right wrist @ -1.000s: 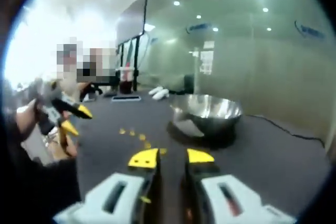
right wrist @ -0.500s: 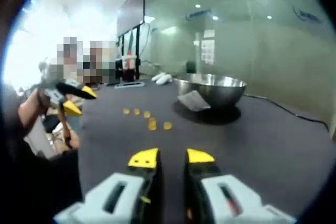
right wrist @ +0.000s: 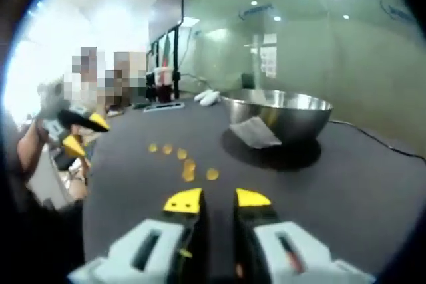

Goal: Pick up the QQ candy scattered on the table and place it into the stainless steel bowl on the table

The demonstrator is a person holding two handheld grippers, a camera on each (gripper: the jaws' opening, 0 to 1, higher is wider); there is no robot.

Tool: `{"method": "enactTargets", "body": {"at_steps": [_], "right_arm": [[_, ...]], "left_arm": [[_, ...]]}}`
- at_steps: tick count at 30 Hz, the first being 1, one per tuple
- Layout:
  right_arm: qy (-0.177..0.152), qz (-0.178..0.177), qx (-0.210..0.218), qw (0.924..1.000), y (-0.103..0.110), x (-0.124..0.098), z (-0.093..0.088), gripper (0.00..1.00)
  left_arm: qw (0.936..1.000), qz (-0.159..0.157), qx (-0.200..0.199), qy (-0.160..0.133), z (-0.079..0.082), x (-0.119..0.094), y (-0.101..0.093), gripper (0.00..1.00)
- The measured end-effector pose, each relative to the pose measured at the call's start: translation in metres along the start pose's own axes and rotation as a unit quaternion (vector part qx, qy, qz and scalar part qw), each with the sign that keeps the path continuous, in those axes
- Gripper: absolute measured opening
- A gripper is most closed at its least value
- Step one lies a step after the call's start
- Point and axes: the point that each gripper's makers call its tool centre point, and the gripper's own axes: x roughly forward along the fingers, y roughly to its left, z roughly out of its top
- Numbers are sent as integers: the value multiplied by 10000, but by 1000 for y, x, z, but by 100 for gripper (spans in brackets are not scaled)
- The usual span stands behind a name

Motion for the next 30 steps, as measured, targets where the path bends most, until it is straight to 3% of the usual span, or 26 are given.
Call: {"method": "enactTargets", "body": {"at_steps": [12,20,30], "right_arm": [[320,161,-91,9993,7,39,-2,17],[329,186,-190,9991,7,45,0,10],[317,177,-321,9988,11,44,0,10]], "left_arm": [[9999,98,-72,30,-5,-5,8,42],[9998,130,-156,52,-11,-7,15,42],[9998,94,-141,60,-10,-3,15,42]]}}
